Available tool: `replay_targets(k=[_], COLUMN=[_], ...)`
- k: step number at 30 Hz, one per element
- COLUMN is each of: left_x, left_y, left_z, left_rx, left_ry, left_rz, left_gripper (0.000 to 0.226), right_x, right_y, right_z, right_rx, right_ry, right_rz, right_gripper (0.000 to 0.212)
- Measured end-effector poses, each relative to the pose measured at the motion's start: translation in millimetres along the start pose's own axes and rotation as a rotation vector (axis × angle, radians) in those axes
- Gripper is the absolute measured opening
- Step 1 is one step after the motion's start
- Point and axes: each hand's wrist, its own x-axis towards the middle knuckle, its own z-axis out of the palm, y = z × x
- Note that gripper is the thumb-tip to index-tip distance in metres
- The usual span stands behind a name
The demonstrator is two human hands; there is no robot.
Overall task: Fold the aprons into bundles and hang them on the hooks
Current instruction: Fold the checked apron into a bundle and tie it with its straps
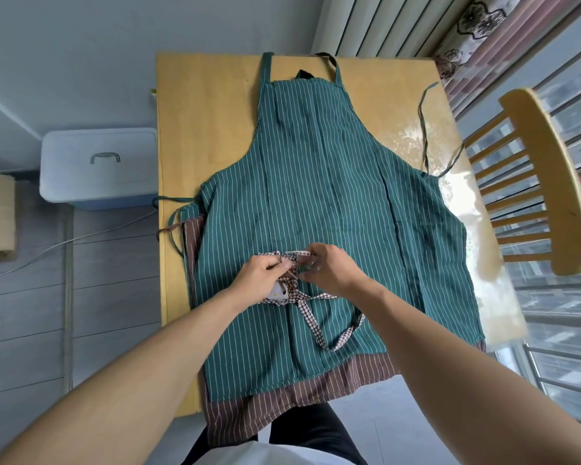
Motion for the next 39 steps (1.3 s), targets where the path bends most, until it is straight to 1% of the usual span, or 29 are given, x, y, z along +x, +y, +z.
replay_targets(k=[1,3,5,7,8,10,11,13,15,17,18,19,21,23,24,27,29,32,35,36,39], left_x=[1,2,3,1,0,1,1,3,4,3,4,4,3,1,-1,-11,-15,-20,-19,-19,-17], left_y=[-3,-7,-11,-7,-4,-4,-5,-9,-9,-9,-10,-11,-13,-16,-17,-17,-21,-21,-22,-22,-22], left_z=[-2,-5,-6,-8,-10,-12,-13,-14,-13,-13,-13,-12,-12,-10,-10,-8,-7,-7,-6,-7,-7], left_rx=[-0.009,-0.009,-0.008,-0.023,-0.014,0.012,0.026,0.055,0.065,0.065,0.059,0.053,0.034,0.023,0.021,0.016,0.007,0.038,0.057,0.07,0.098], left_ry=[-0.003,-0.02,-0.028,-0.011,0.01,0.032,0.029,0.016,0.016,0.021,0.029,0.034,0.051,0.085,0.111,0.222,0.262,0.265,0.261,0.262,0.257], left_rz=[-0.004,0.001,-0.005,-0.006,-0.004,0.002,0.013,0.022,0.021,0.028,0.027,0.032,0.044,0.055,0.06,0.058,0.048,0.032,0.031,0.031,0.04], left_gripper=[0.038,0.037,0.03,0.032,0.034,0.04,0.041,0.042,0.043,0.043,0.043,0.043,0.041,0.039,0.038,0.036,0.042,0.046,0.043,0.044,0.044], right_x=[-3,-7,-9,-11,-13,-20,-24,-29,-29,-23,-20,-16,-11,-8,-7,-4,0,4,2,0,-2], right_y=[5,14,17,13,10,-1,-7,-19,-26,-28,-28,-25,-21,-18,-17,-14,-16,-18,-15,-14,-10], right_z=[2,9,15,12,8,2,0,-1,1,9,14,19,29,38,42,51,55,55,53,52,42], right_rx=[-0.034,-0.04,0.024,0.102,0.144,0.241,0.287,0.307,0.279,0.177,0.089,-0.01,-0.174,-0.267,-0.287,-0.263,-0.23,-0.253,-0.285,-0.268,-0.185], right_ry=[-0.016,0.022,0.099,0.156,0.142,0.026,-0.025,-0.022,-0.005,-0.033,-0.021,0.019,0.115,0.151,0.152,0.21,0.267,0.291,0.247,0.233,0.193], right_rz=[0.009,0.008,0.02,0.071,0.1,0.132,0.121,0.048,0.014,0.008,-0.016,-0.054,-0.145,-0.227,-0.238,-0.219,-0.18,-0.166,-0.182,-0.183,-0.119], right_gripper=[0.021,0.013,0.008,0.003,0.004,0.012,0.014,0.018,0.021,0.015,0.012,0.009,0.011,0.014,0.015,0.011,0.01,0.017,0.026,0.025,0.007])
